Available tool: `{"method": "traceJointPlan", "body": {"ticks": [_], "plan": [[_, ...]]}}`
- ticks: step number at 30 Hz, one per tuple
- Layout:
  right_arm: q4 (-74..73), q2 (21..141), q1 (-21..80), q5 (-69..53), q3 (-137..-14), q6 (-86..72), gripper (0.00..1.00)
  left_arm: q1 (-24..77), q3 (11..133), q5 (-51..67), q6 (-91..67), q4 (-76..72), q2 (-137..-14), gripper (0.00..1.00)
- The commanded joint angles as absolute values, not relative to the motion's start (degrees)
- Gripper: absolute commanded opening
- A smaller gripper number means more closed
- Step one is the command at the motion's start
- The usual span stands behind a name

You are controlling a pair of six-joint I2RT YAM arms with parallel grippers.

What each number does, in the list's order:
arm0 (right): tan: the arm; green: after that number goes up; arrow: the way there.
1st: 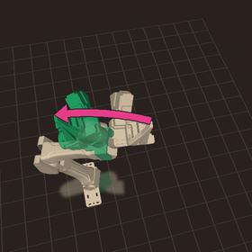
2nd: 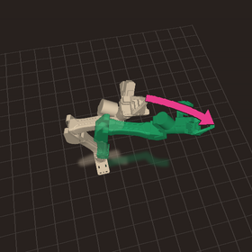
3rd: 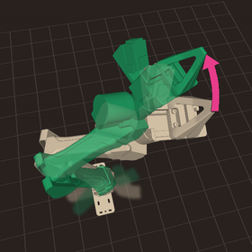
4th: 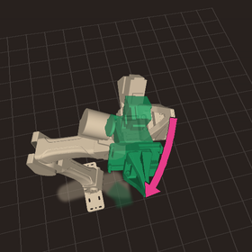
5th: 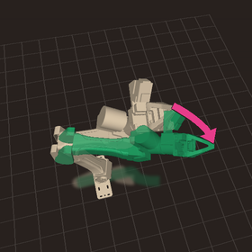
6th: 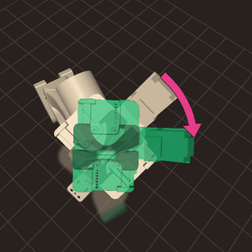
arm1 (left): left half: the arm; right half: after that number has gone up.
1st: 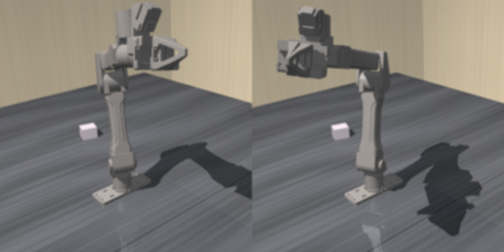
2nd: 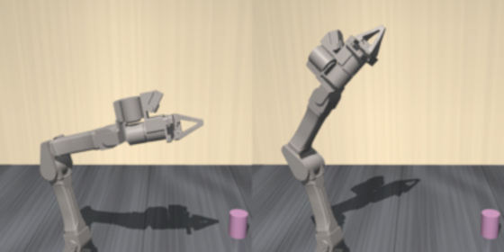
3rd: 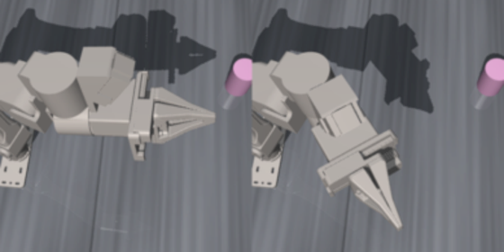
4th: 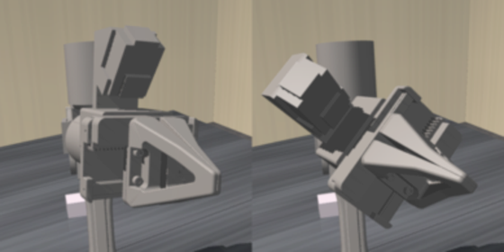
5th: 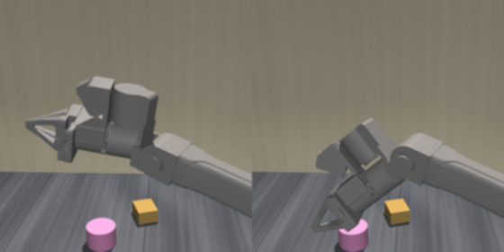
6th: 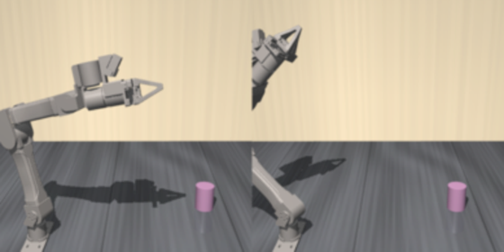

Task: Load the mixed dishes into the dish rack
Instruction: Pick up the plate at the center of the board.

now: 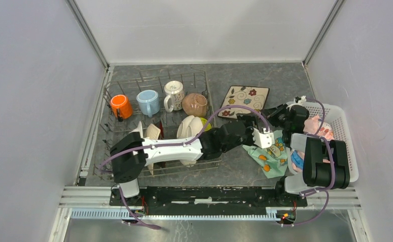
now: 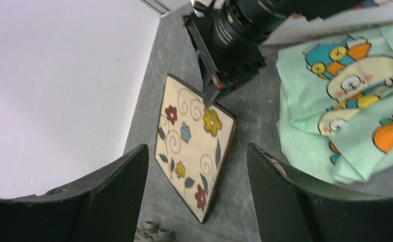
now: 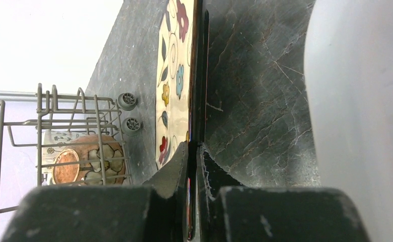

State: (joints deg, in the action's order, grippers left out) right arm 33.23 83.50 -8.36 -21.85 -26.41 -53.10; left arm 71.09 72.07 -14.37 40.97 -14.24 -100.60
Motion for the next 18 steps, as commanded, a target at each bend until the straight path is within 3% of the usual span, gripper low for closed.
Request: {"method": "traceJointPlan", "body": {"ticks": [1, 12, 18], "plan": [[40.62, 81.46, -9.54, -26.91, -27.01, -53.80, 0.00, 71.14, 73.30, -14.98, 45.85, -17.17, -109.31, 0.76], [41.43, 82.69, -9.70, -27.91, -27.95, -53.96, 0.00, 71.35, 79.51, -11.75, 45.92, -17.39, -115.01, 0.74], [41.42, 83.10, -9.75, -28.59, -28.12, -53.92, 0.00, 72.73, 82.80, -16.28, 51.10, -16.34, -118.78, 0.72]]}}
